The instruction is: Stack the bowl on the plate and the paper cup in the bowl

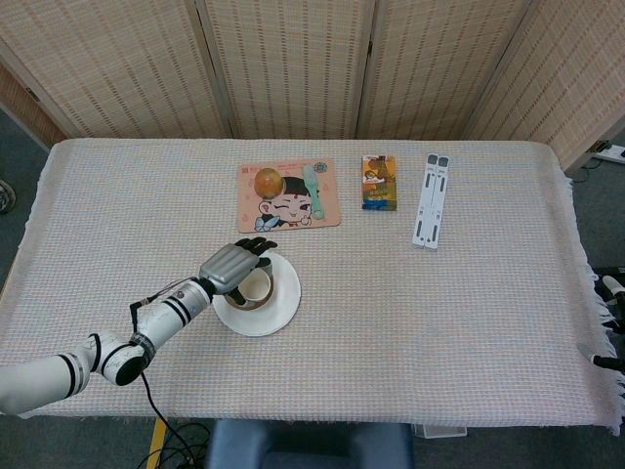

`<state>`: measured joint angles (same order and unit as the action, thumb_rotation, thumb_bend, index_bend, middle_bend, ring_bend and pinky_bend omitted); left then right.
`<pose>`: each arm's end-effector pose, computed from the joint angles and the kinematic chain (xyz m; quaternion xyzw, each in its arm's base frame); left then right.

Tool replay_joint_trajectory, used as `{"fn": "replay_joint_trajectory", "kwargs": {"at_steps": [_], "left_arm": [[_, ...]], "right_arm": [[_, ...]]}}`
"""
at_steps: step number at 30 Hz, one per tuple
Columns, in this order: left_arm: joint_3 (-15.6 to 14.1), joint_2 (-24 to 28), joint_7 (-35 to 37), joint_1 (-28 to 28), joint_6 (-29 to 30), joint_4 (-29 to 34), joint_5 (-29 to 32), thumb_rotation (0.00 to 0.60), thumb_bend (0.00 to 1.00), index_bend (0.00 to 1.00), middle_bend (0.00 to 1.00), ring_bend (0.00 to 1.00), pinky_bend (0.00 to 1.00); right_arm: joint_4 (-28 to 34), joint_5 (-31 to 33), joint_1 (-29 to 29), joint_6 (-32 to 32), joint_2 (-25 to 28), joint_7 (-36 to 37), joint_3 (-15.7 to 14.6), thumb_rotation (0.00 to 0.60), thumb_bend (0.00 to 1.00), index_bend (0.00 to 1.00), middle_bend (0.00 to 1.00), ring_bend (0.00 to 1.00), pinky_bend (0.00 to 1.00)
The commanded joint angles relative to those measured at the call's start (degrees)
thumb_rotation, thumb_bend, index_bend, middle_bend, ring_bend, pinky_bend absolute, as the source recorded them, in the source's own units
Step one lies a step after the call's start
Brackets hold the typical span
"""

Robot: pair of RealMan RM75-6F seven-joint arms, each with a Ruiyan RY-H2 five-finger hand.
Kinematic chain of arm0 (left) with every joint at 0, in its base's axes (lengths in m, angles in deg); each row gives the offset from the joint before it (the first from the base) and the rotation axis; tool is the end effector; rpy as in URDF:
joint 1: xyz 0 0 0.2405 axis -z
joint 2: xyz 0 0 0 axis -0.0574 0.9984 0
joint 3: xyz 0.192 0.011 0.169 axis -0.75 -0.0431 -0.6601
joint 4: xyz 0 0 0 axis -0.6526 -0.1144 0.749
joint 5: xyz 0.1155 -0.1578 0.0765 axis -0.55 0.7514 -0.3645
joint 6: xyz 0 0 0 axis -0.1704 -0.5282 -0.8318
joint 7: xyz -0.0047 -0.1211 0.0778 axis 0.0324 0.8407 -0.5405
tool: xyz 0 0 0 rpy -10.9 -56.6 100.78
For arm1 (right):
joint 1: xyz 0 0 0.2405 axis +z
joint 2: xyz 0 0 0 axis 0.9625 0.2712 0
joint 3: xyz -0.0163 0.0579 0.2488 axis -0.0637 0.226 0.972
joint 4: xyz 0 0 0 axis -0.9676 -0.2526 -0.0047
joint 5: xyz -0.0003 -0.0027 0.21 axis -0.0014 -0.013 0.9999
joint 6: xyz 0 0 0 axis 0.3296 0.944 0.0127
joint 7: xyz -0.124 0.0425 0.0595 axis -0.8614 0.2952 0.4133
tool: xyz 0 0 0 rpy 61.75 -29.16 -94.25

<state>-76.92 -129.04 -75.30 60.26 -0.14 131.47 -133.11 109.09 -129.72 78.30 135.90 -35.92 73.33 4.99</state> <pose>-0.1059 0.3936 0.0009 -0.8225 -0.3559 -0.3195 0.3078 -0.3594 -0.1728 0.2258 0.5123 -0.5242 0.3159 0.6026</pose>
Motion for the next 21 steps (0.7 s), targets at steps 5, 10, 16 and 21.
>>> {"fn": "replay_joint_trajectory", "kwargs": {"at_steps": [5, 10, 16, 21], "left_arm": [[-0.4, -0.8, 1.4, -0.3, 0.7, -1.2, -1.5, 0.6, 0.19, 0.33, 0.1, 0.0, 0.16], [-0.6, -0.8, 1.6, -0.5, 1.1, -1.1, -1.7, 0.6, 0.18, 0.25, 0.1, 0.0, 0.16], [-0.6, 0.9, 0.4, -1.1, 2.2, 1.7, -1.1, 0.6, 0.18, 0.22, 0.1, 0.0, 0.16], [-0.4, 6.0, -3.1, -2.6, 5.1, 10.2, 1.1, 0.6, 0.17, 0.22, 0.1, 0.0, 0.16]], "right_arm": [[-0.1, 0.0, 0.0, -0.1, 0.0, 0.1, 0.1, 0.6, 0.2, 0.0, 0.0, 0.0, 0.0], [-0.1, 0.2, 0.0, -0.1, -0.1, -0.2, 0.1, 0.6, 0.2, 0.0, 0.0, 0.0, 0.0], [-0.2, 0.2, 0.0, -0.1, -0.1, -0.1, 0.2, 0.6, 0.2, 0.0, 0.0, 0.0, 0.0], [-0.3, -0.2, -0.2, 0.1, -0.1, 0.3, 0.2, 0.6, 0.2, 0.0, 0.0, 0.0, 0.0]]}}
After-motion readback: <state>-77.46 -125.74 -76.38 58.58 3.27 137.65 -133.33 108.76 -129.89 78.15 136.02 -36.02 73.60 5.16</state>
